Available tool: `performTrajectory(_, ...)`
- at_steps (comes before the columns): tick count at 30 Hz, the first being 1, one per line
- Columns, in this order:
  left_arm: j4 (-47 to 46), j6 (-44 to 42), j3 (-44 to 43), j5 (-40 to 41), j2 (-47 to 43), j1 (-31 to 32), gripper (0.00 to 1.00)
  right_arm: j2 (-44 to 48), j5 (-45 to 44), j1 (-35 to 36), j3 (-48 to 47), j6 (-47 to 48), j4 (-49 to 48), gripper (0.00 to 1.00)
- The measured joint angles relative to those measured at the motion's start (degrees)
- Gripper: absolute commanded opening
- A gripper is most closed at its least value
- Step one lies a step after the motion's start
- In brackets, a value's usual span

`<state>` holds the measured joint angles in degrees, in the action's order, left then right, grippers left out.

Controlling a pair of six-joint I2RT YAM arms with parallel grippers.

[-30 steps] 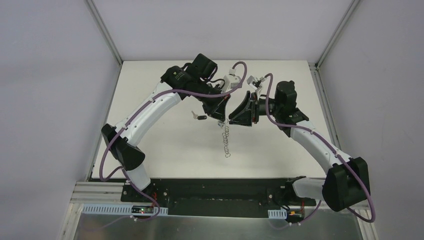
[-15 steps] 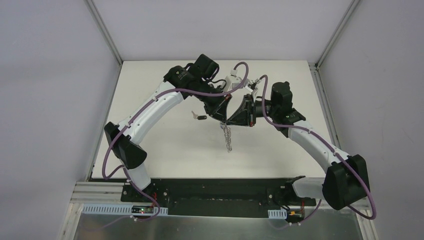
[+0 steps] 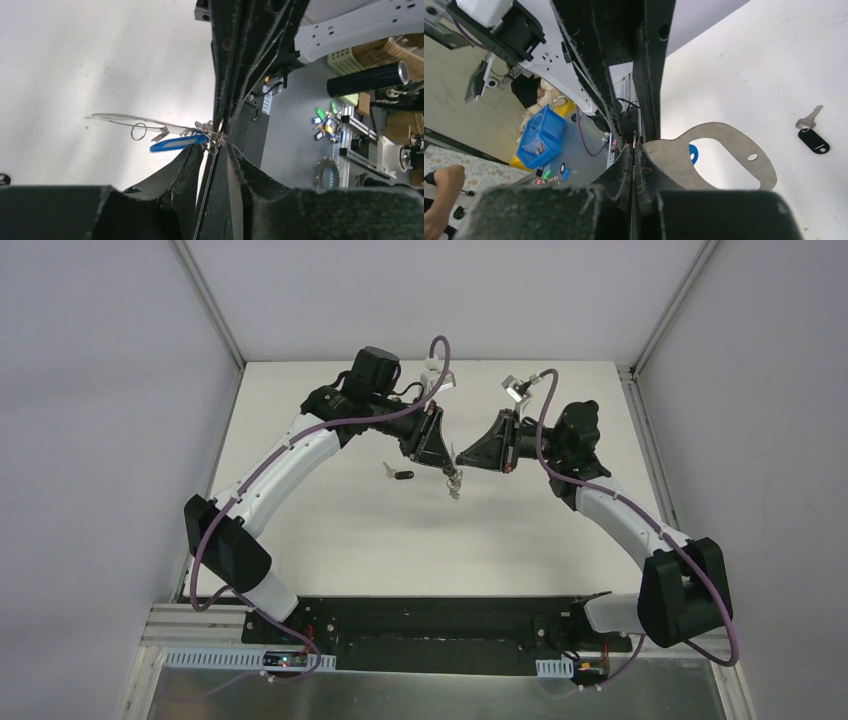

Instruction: Put the keys on the keyring

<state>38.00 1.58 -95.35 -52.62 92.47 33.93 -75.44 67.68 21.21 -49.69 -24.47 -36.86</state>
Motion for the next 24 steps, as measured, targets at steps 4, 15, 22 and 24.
performTrajectory(4,-8.7,5.0,4.9,-1.6,-2.9,-0.3,0.29,-1.1,-0.9,-0.9,0.8,-7.2,-7.4,0.00)
performTrajectory(15,-18.6,12.0,7.2,-3.0,-3.7,-0.3,0.21,-1.1,-1.9,-1.6,2.1,-12.9,-14.1,0.00)
performTrajectory(22,-20.0,12.7,7.5,-3.5,-3.7,-0.7,0.18,-1.1,-2.1,-2.5,2.8,-14.5,-15.9,0.00)
performTrajectory(24,-20.6,12.9,7.9,-3.6,-3.7,-0.7,0.16,-1.1,-2.1,-2.8,2.8,-14.8,-16.1,0.00)
